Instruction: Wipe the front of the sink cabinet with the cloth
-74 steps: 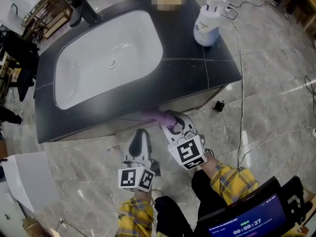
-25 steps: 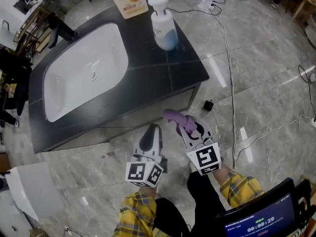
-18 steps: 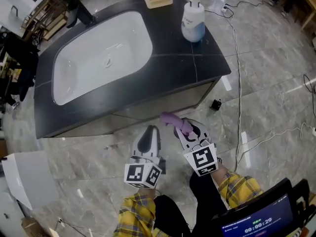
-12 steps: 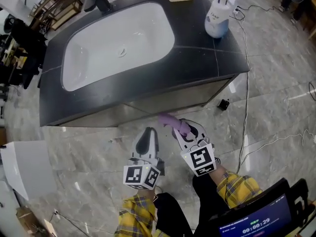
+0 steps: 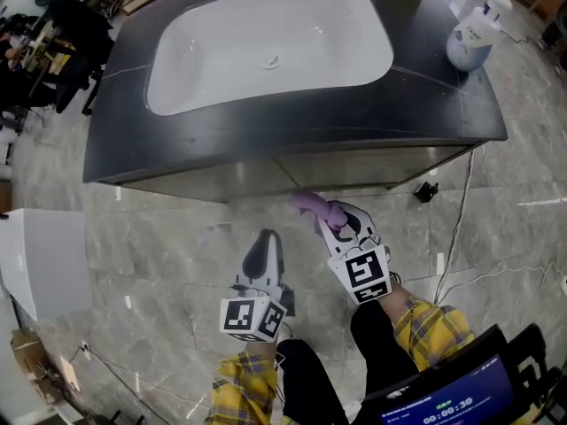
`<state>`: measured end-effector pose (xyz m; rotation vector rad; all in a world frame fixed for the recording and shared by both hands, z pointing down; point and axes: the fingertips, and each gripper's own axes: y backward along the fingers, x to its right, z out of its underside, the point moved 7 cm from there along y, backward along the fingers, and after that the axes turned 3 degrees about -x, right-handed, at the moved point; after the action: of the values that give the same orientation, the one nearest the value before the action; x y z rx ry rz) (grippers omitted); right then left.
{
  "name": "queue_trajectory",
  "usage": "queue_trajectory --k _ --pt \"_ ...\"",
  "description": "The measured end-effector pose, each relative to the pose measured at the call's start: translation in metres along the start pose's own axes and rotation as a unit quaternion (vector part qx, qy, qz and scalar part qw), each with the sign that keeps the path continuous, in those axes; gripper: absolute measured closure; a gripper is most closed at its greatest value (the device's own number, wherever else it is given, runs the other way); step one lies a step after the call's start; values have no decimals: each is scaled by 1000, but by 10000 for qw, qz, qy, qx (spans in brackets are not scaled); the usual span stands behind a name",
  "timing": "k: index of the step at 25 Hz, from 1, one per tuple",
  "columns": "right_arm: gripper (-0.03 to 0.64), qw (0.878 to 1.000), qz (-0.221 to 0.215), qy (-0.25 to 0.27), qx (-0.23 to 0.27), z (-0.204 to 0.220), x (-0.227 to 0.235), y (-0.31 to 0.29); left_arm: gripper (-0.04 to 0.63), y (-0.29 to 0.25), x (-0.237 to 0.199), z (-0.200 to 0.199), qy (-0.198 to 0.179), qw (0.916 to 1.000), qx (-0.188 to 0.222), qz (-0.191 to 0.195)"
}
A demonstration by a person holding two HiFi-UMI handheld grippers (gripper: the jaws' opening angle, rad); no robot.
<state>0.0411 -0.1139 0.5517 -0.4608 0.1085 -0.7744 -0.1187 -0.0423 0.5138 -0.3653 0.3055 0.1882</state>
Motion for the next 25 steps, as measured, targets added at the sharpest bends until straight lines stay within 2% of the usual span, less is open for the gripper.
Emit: queue_trajectory --k 5,13,18,25 --pt "549 9999 -38 109 -23 -2 -5 -23 557 4 -21 2 10 9999 25 -116" --pt "549 9999 120 -9 -49 4 4 -48 557 -11 -38 9 8 9999 16 -149" --pt "549 9993 372 20 32 3 22 -50 557 -30 -33 7 -232 9997 -9 -23" --pt "549 9986 512 -117 97 6 47 -39 557 -52 -12 15 -249 9993 -154 253"
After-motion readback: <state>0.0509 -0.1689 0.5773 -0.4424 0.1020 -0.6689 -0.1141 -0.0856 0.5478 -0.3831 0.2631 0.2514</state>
